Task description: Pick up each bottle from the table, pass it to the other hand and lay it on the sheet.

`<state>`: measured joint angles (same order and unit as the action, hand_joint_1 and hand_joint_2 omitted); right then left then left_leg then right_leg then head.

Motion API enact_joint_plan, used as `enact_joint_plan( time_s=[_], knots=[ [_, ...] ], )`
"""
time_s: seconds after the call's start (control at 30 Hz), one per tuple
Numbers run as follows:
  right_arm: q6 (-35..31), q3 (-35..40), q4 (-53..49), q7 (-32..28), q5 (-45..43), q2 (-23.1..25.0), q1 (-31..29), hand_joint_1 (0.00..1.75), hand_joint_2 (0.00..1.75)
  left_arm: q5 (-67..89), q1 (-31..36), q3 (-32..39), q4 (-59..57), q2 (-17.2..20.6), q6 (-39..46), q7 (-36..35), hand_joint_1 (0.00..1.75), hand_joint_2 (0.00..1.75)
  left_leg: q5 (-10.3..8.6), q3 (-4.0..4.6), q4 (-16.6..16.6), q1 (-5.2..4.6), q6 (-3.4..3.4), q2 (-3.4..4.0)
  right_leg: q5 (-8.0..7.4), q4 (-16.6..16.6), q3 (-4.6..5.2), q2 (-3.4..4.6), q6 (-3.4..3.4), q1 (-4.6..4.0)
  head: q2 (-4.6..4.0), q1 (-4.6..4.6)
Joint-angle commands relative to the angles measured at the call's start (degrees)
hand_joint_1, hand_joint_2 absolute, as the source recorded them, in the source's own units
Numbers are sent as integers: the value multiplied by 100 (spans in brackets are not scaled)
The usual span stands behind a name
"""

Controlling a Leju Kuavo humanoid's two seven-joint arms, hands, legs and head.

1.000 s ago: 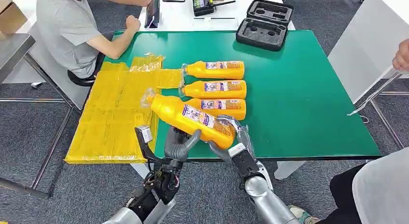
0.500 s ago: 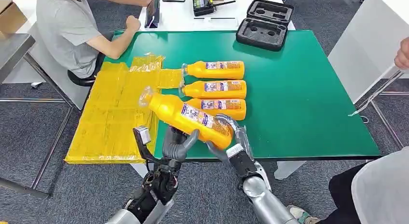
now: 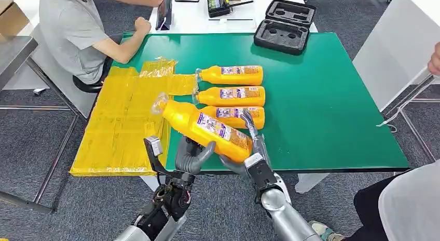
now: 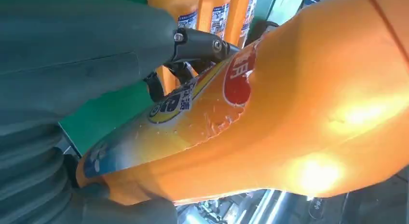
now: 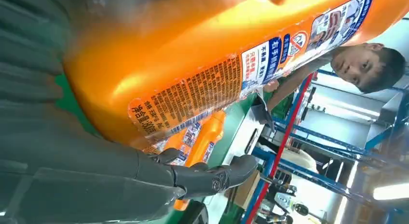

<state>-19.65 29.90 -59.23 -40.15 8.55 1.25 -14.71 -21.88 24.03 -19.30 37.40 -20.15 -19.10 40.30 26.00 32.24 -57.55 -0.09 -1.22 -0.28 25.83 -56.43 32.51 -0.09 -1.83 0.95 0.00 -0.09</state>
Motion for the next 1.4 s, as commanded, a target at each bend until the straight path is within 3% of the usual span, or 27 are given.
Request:
enact_joint_plan(
  time_s=[0.03, 0.17, 0.53, 0.63, 0.8, 0.97, 1.03, 1.1, 1.13, 1.2, 1.4],
  knots=[
    [-10, 38, 184, 15, 15, 33, -201, 0, 175, 317, 148, 177, 128, 154, 432, -30, 175, 175, 2, -6, -2, 7, 9, 12, -3, 3, -5, 10, 9, -7, 0, 0],
    [-120, 36, 19, 15, 103, 4, -101, 0, 175, 1431, 70, 201, 857, 257, 2114, -30, 175, 175, 2, 0, -3, 5, 7, 13, -3, 0, 2, 12, 8, -5, 0, 0],
    [-175, 43, -57, 15, 191, 3, -5, 0, 175, 1708, -16, 289, 1221, 357, 2414, -30, 175, 175, 0, -2, 3, 0, 4, 6, -2, 1, 1, 5, 4, 0, 0, 0],
    [-239, 55, -113, 15, 217, -20, 78, 0, 175, 2164, -104, 162, 1568, 492, 2986, -30, 175, 175, 3, -10, 1, 7, 9, 11, -2, 6, -8, 10, 9, -8, 0, 0],
    [-251, 5, -116, 15, 258, -6, 104, 0, 175, 3415, 214, -747, 1494, 974, 5260, -30, 175, 175, 2, -4, 0, 4, 8, 10, -2, 2, -2, 8, 8, -5, 0, 2],
    [-249, -18, -136, 15, 271, -12, 146, 0, 175, 3856, 367, -917, 1317, 1099, 5910, -30, 175, 175, -1, -2, -1, 4, 8, 6, -3, 0, 1, 4, 8, -4, 0, 0],
    [-242, -27, -144, 15, 268, -5, 162, 0, 175, 4328, 346, -616, 1345, 1054, 5910, -30, 175, 175, -1, -5, 0, 8, 9, 4, -3, 4, -5, 2, 10, -9, 0, 0],
    [-201, -46, -167, 15, 286, 35, 171, 0, 175, 6239, 286, 412, 1233, 766, 5910, -30, 175, 175, 0, -5, 1, 5, 6, 5, -1, 3, -3, 3, 7, -5, 0, 2],
    [-201, -46, -167, 15, 286, 35, 171, 0, 175, 6239, 286, 412, 1233, 766, 5910, -30, 175, 175, -1, -3, 1, 3, 4, 8, -2, 2, 0, 7, 5, -4, 0, 2],
    [-128, -79, -157, 15, 303, 79, 142, 0, 175, 7726, 292, 1283, 1037, 485, 5910, -87, 175, 175, 1, -3, -1, 5, 4, 16, -3, 1, 1, 14, 6, -5, 0, 0],
    [-47, -110, -105, 15, 289, 103, 54, 0, 175, 9589, 288, 1860, 1193, 376, 5910, -884, 175, 175, -1, 0, -5, 7, 7, 11, -3, 0, 1, 7, 8, -7, 0, 2]
  ],
)
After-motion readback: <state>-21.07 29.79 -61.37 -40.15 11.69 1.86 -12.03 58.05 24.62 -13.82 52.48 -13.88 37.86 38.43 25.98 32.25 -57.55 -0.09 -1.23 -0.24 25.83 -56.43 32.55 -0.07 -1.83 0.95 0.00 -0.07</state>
